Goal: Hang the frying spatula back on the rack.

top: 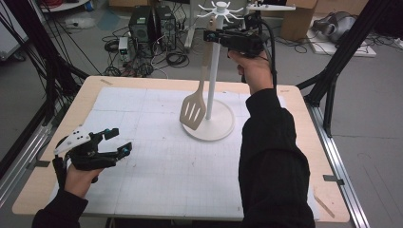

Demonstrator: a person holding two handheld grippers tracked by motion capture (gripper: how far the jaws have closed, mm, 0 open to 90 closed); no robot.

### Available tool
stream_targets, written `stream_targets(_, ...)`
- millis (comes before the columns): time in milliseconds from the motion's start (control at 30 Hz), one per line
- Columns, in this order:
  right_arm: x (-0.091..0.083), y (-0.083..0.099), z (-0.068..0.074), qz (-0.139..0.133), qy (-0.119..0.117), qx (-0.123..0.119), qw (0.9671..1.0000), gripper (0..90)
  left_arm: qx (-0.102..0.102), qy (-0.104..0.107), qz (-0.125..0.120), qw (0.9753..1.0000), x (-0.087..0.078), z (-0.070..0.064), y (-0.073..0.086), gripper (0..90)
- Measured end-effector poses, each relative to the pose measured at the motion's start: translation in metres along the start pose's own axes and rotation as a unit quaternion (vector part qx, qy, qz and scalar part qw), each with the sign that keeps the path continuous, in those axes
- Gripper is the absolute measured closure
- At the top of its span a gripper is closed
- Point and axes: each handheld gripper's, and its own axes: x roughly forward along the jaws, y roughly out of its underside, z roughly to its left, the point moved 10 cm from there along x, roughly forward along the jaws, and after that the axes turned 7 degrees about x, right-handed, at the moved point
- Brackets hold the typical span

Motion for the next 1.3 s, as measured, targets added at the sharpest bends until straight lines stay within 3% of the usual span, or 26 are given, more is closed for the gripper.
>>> stream_targets(167, 0.001, 0.001, -0.002, -0.002, 0.007, -0.003, 1.0000, 72.9, -0.001, 0.000, -0.001, 1.0000, 0.000, 0.000, 0.000, 22.2)
stream_targets(300, -0.001, 0.004, -0.002, -0.009, 0.025, -0.019, 0.9995, 69.8, -0.008, 0.005, -0.009, 0.9999, 0.000, -0.002, -0.001, 22.0)
stream_targets(433, -0.009, 0.014, -0.006, -0.011, 0.053, -0.029, 0.9981, 54.2, -0.012, 0.006, -0.013, 0.9998, -0.001, -0.002, -0.002, 21.8)
stream_targets(500, -0.018, 0.024, -0.009, -0.015, 0.078, -0.044, 0.9959, 43.6, -0.011, 0.006, -0.014, 0.9998, 0.000, -0.002, -0.001, 21.8)
stream_targets(533, -0.022, 0.029, -0.011, -0.015, 0.089, -0.052, 0.9946, 42.6, -0.010, 0.006, -0.014, 0.9998, 0.000, -0.002, -0.001, 21.8)
stream_targets(600, -0.034, 0.044, -0.014, -0.012, 0.109, -0.067, 0.9918, 38.3, -0.010, 0.002, -0.015, 0.9998, 0.000, -0.001, -0.001, 21.8)
stream_targets(700, -0.053, 0.072, -0.020, -0.007, 0.148, -0.089, 0.9850, 29.6, -0.014, 0.001, -0.017, 0.9998, 0.000, -0.001, 0.000, 22.3)
stream_targets(833, -0.079, 0.117, -0.029, 0.006, 0.174, -0.089, 0.9806, 22.0, -0.019, -0.004, -0.019, 0.9996, 0.000, 0.000, 0.000, 22.2)
stream_targets(967, -0.104, 0.159, -0.039, 0.018, 0.211, -0.089, 0.9733, 16.9, -0.033, -0.006, -0.024, 0.9991, 0.001, 0.002, 0.001, 22.2)
stream_targets(1033, -0.116, 0.174, -0.040, 0.009, 0.222, -0.083, 0.9714, 15.7, -0.032, -0.008, -0.026, 0.9991, 0.001, 0.003, 0.001, 22.0)
stream_targets(1100, -0.126, 0.190, -0.038, 0.011, 0.221, -0.084, 0.9716, 15.7, -0.034, -0.008, -0.029, 0.9990, 0.002, 0.003, 0.000, 21.8)
stream_targets(1233, -0.143, 0.219, -0.036, 0.022, 0.240, -0.093, 0.9661, 15.7, -0.032, -0.008, -0.028, 0.9990, 0.003, 0.003, 0.001, 21.7)
stream_targets(1300, -0.150, 0.230, -0.035, 0.018, 0.246, -0.088, 0.9650, 15.7, -0.033, -0.011, -0.028, 0.9990, 0.003, 0.003, 0.002, 21.6)
